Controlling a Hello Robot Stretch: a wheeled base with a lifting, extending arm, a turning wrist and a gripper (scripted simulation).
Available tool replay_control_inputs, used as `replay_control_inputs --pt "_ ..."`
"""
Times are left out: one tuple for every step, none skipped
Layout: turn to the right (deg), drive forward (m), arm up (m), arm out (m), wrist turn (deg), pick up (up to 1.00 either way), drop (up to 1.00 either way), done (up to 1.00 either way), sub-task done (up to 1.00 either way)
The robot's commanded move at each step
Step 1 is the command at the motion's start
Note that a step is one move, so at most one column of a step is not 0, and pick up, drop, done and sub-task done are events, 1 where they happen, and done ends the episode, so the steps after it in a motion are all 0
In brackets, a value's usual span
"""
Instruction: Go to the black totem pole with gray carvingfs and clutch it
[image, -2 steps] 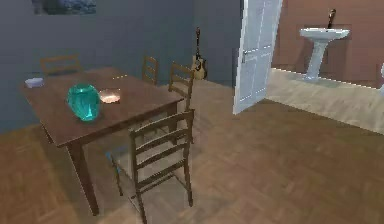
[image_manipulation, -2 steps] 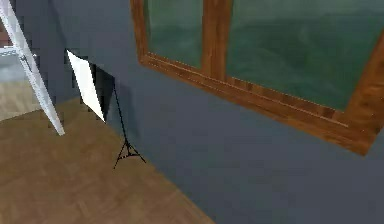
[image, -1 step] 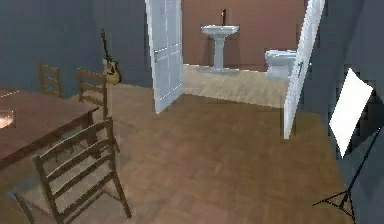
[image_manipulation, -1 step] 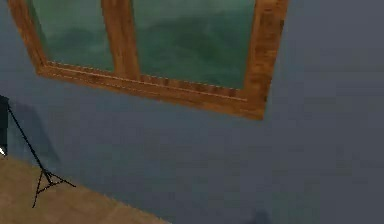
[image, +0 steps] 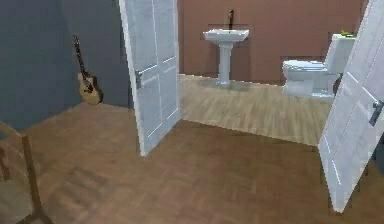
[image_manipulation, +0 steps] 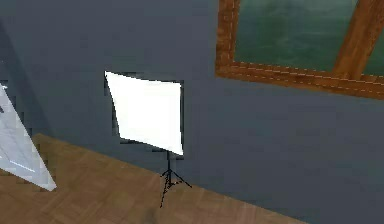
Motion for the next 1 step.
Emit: replay_control_inputs --pt "3.0 0.0 0.0 0.0 0.0 0.0 0.0 0.0 0.0"
